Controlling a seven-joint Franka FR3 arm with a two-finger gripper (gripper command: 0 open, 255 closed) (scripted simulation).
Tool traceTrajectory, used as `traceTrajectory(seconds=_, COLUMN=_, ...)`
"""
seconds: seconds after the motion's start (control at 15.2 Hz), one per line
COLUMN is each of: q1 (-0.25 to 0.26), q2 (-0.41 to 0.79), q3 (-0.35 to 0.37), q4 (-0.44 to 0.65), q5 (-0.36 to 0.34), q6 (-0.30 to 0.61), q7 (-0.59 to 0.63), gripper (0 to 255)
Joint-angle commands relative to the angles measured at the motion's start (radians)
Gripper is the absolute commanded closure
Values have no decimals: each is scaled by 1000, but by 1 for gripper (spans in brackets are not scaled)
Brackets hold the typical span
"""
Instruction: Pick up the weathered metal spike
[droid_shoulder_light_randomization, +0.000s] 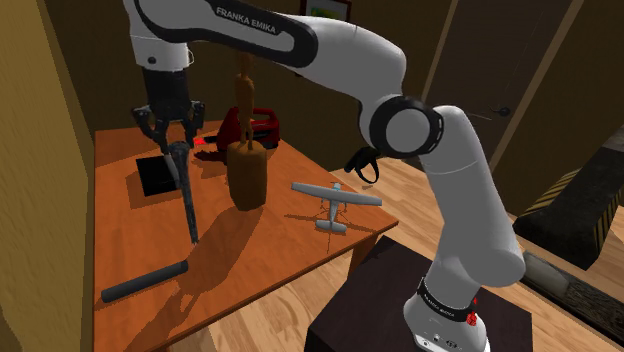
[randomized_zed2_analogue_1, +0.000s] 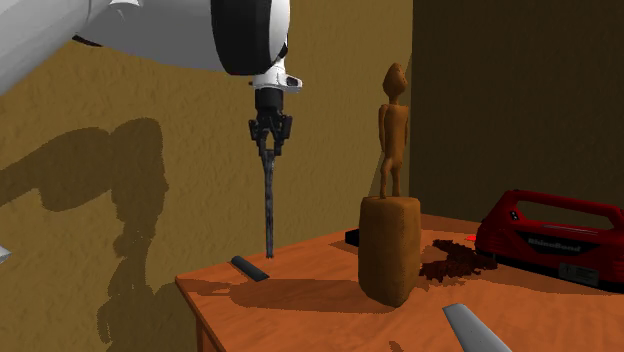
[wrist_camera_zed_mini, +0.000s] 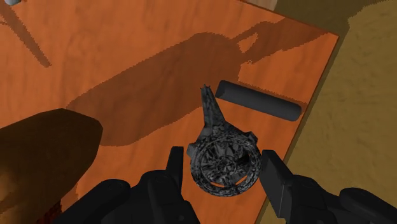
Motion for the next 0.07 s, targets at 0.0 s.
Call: traceTrajectory(seconds=0.0, q1=6, q2=11, q3=-1, q4=29, q5=-3, q6=-17, q7=-1, gripper=255)
